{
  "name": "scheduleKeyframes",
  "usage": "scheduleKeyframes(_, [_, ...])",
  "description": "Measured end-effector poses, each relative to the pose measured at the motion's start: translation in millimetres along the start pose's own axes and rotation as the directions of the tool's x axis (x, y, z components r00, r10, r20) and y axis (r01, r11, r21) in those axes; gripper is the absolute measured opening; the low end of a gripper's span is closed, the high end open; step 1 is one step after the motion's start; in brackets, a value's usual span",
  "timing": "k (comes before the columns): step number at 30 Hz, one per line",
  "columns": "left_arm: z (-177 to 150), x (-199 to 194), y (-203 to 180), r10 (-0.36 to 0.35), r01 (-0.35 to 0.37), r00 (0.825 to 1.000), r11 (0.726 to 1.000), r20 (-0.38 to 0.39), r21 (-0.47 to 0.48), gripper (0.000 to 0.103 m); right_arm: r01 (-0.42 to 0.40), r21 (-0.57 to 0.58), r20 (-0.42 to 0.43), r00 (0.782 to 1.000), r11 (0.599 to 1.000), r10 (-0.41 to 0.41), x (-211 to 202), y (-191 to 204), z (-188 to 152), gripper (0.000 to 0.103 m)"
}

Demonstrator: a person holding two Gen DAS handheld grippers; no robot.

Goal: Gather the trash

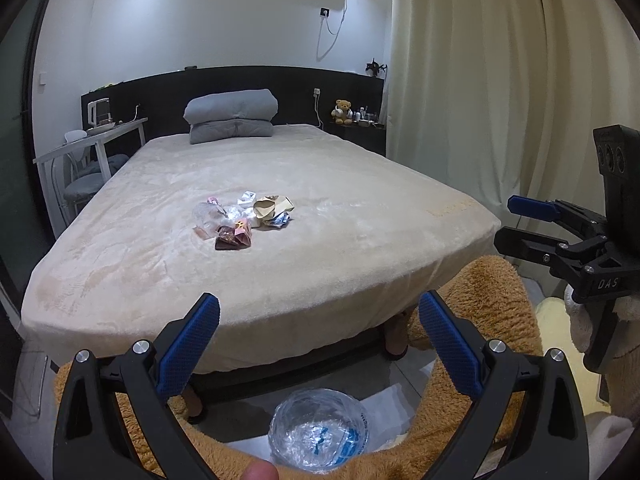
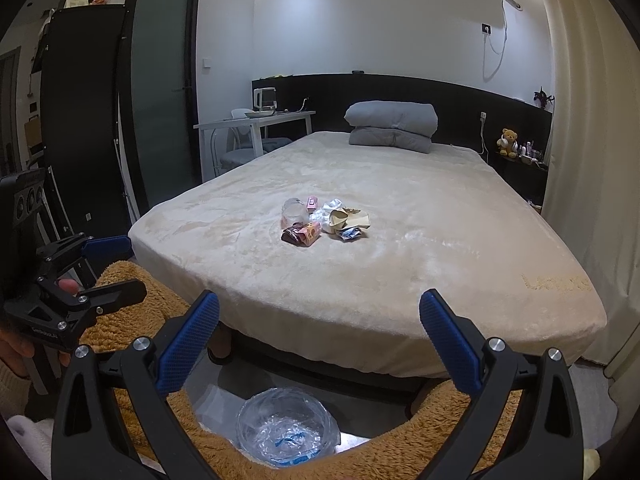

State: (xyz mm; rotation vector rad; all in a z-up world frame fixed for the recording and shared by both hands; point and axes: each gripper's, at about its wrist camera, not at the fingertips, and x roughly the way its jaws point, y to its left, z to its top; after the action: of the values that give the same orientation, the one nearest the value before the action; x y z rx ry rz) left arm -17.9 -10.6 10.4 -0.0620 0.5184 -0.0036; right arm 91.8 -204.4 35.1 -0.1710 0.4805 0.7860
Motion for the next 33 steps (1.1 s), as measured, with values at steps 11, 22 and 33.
scheduleKeyframes(11, [1.1, -4.9, 2.3, -0.001, 0.001, 1.0, 1.0, -0.005, 0.011, 0.097, -0.008, -0.007, -0.006, 1.0, 1.0, 0.008, 0.5, -5.9, 1.0, 0.099])
scheduleKeyframes(22, [1.4, -1.2, 8.8, 0.026, -0.026, 0.999, 1.0, -0.032, -0.006, 0.097, -0.001, 0.026, -0.02, 1.0, 1.0, 0.002, 2.1, -19.0, -3.1, 0.099])
scheduleKeyframes(33, [-11.0, 20.0, 17.5, -0.027, 0.025, 0.999, 0.998, -0.027, -0.049, 0.097, -0.026, 0.079, -0.01, 1.0, 0.997, 0.026, 26.6, -29.9, -9.5, 0.099])
